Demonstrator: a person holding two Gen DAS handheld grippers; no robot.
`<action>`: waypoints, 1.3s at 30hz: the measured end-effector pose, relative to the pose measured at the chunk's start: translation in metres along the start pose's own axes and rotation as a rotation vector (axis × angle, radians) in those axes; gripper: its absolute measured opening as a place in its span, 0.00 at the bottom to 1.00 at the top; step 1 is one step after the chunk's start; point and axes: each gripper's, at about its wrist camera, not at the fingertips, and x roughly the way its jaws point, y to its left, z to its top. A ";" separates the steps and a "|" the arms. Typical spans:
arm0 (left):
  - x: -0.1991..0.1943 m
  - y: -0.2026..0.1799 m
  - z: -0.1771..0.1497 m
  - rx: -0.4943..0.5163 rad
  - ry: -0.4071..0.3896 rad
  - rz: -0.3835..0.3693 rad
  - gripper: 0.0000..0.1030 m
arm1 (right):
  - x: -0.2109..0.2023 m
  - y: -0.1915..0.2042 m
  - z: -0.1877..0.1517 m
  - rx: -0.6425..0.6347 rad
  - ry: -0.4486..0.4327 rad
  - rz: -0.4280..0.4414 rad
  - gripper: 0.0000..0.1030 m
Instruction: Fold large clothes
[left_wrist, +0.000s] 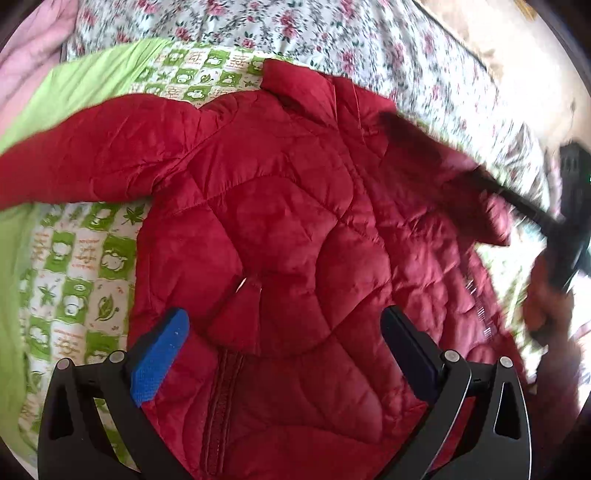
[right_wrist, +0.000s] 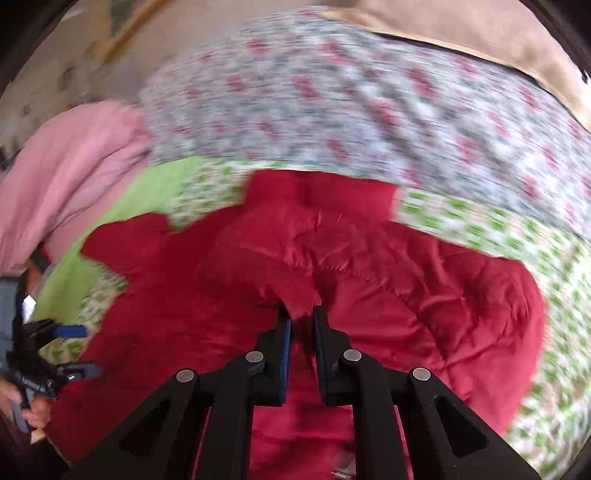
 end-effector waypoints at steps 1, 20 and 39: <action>-0.002 0.004 0.004 -0.010 -0.006 -0.024 1.00 | 0.006 0.010 -0.003 -0.016 0.005 0.016 0.10; 0.067 0.025 0.084 -0.101 0.067 -0.203 1.00 | 0.045 0.073 -0.042 -0.161 0.183 0.101 0.59; 0.044 0.035 0.111 0.139 -0.085 0.056 0.12 | -0.021 -0.065 -0.051 0.261 0.063 -0.070 0.59</action>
